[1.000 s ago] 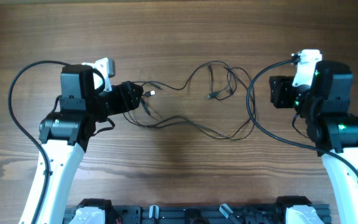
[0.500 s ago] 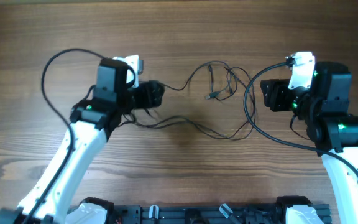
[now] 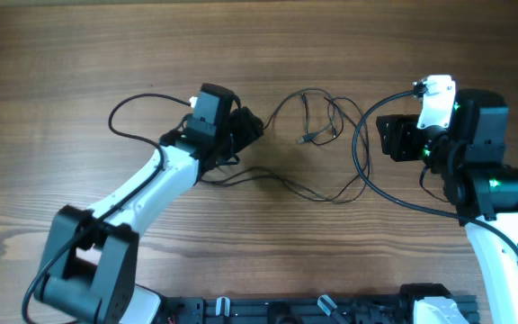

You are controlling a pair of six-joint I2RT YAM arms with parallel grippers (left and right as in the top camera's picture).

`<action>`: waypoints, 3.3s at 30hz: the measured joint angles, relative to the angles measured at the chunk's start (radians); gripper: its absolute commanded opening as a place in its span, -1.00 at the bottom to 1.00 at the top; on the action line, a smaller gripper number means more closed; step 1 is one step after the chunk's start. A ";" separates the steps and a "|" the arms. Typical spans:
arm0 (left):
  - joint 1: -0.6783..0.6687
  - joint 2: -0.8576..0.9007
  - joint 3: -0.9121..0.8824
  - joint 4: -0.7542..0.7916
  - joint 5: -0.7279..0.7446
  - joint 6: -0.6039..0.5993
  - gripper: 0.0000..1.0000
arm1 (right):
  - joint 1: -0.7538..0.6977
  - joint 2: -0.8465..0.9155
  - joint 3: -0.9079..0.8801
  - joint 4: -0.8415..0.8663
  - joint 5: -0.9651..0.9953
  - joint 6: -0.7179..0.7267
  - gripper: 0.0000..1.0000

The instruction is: Untangle cables

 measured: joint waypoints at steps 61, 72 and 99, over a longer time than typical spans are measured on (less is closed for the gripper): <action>0.136 -0.468 0.012 0.192 0.055 0.031 -0.92 | 0.198 0.547 0.000 0.272 -0.253 0.078 -0.91; 0.449 -0.551 0.013 0.138 0.062 0.146 -0.92 | 0.178 0.565 0.000 0.040 0.345 0.291 -0.91; 0.109 -0.348 0.013 0.332 0.495 0.100 -0.92 | 0.146 0.179 0.074 0.056 -0.343 0.037 0.49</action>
